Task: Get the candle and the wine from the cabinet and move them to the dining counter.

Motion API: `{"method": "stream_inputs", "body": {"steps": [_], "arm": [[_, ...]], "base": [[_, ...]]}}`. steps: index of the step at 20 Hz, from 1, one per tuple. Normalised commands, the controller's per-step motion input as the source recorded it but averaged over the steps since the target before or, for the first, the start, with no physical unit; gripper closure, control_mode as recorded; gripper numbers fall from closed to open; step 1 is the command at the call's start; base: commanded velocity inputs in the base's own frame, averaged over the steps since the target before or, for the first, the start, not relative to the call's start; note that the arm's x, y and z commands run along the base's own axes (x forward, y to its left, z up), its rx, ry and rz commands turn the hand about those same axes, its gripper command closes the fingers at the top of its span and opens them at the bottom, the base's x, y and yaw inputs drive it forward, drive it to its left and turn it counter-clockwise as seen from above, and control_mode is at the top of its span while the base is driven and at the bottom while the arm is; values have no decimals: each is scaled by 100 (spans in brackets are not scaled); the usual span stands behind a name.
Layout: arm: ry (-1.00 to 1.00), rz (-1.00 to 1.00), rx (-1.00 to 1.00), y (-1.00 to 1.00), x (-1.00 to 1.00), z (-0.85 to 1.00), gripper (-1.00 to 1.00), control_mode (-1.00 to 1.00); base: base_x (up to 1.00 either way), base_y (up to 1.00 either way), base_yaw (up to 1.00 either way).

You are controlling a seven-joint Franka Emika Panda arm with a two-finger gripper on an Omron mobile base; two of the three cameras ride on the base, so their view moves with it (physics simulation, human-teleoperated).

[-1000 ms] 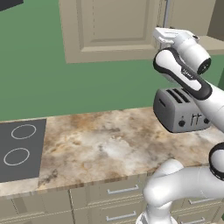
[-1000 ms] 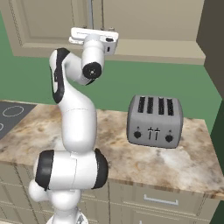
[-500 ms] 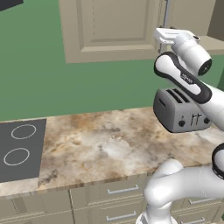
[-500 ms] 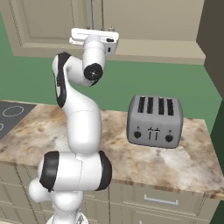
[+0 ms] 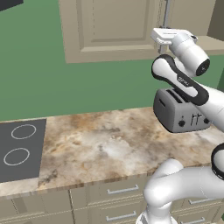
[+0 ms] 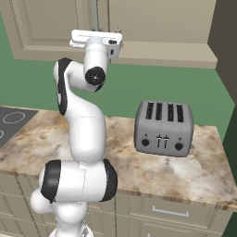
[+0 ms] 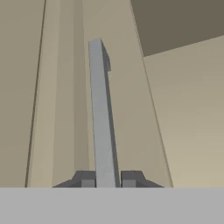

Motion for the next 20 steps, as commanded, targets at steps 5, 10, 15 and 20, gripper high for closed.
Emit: {"method": "stream_inputs", "body": {"steps": [5, 10, 15, 20], "arm": [[0, 0, -1, 29, 0, 0, 100, -100], [0, 7, -1, 50, -2, 0, 100, -100], [0, 12, -2, 52, -40, 3, 100, -100], [0, 16, 0, 31, -71, 5, 100, -100]], "base": [[0, 0, 0], [0, 0, 0], [0, 0, 0], [0, 0, 0]]}}
